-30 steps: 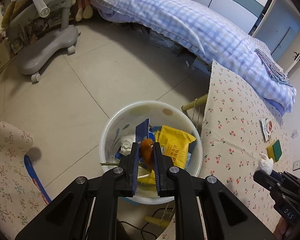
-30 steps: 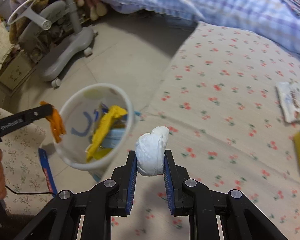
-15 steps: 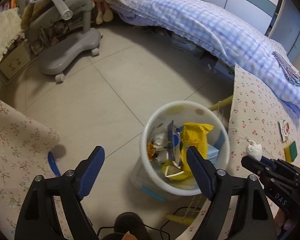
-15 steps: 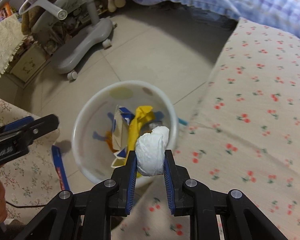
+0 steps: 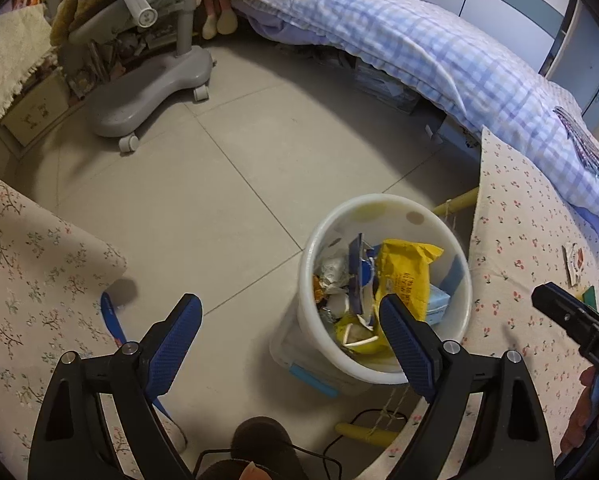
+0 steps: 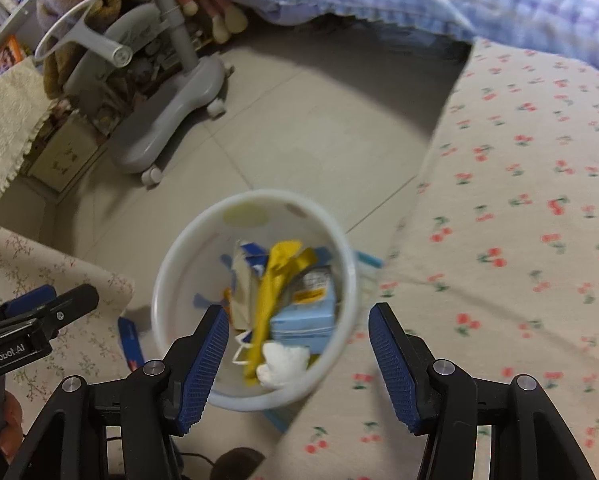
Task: Collect trash
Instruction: 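Carry the peel and tissue over the white bin and release both, then grasp the green-yellow sponge with the right gripper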
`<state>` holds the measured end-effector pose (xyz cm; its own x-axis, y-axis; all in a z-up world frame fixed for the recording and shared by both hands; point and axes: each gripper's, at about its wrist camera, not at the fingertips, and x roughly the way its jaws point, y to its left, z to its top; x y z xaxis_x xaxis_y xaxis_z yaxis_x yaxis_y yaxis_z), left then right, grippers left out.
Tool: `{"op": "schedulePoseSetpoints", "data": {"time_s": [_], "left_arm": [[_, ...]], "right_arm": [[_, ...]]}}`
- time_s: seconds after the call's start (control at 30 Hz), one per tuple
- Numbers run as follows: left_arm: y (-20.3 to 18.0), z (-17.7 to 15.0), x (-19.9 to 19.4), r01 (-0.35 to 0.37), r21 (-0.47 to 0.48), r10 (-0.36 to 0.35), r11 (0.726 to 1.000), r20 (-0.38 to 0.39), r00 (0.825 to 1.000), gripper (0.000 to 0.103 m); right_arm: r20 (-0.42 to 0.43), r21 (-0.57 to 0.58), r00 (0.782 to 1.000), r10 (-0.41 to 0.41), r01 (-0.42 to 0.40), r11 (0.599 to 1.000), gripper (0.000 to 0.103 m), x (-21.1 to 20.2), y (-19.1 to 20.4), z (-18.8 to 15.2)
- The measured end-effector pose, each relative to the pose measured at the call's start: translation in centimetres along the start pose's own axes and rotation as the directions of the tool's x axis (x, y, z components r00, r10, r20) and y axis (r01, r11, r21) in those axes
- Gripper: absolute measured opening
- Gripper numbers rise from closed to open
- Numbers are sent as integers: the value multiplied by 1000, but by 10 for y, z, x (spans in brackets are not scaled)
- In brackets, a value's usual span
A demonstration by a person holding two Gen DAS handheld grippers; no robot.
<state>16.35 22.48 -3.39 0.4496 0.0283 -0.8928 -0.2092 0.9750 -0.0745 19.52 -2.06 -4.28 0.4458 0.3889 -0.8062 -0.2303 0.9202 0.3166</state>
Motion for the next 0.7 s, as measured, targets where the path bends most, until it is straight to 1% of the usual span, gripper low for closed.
{"op": "schedulePoseSetpoints", "data": {"time_s": [0.07,0.13,0.2,0.27,0.33,0.37,0.4,0.43,0.5,0.57,0.67,0.7], "left_arm": [[-7,0,0,10,10,-10,1000,-5,1000,92],[-16,-1,0,19,21,-19,1000,-9,1000,92],[-26,-1,0,33,33,-32,999,-16,999,92],[-38,-1,0,47,46,-46,998,-22,999,92],[-49,-1,1,56,56,-54,997,-26,998,92],[-55,-1,1,60,62,-58,996,-28,998,92],[-60,0,1,63,67,-62,996,-29,998,92],[-68,0,1,67,76,-65,995,-30,997,92],[-80,1,1,72,89,-69,993,-33,997,92],[-92,2,2,79,101,-76,992,-36,996,92],[-111,3,3,92,113,-88,989,-41,995,92],[-115,3,3,95,114,-91,989,-42,995,92]], "right_arm": [[18,24,999,-38,37,999,65,-11,-12,1],[31,59,995,-97,95,994,67,-23,-28,1],[42,96,990,-134,130,987,69,-34,-44,1],[47,159,977,-208,198,967,71,-48,-69,0],[49,207,965,-257,242,948,72,-59,-90,-2],[47,241,955,-294,275,931,72,-66,-104,-3],[38,278,938,-343,320,906,73,-72,-119,-5],[30,303,927,-374,348,887,73,-76,-129,-6],[1,376,894,-449,415,828,73,-85,-156,-10],[-16,421,865,-502,461,781,73,-92,-176,-12],[-36,454,821,-570,521,723,73,-98,-199,-13],[-49,463,812,-582,535,707,74,-97,-205,-12]]}}
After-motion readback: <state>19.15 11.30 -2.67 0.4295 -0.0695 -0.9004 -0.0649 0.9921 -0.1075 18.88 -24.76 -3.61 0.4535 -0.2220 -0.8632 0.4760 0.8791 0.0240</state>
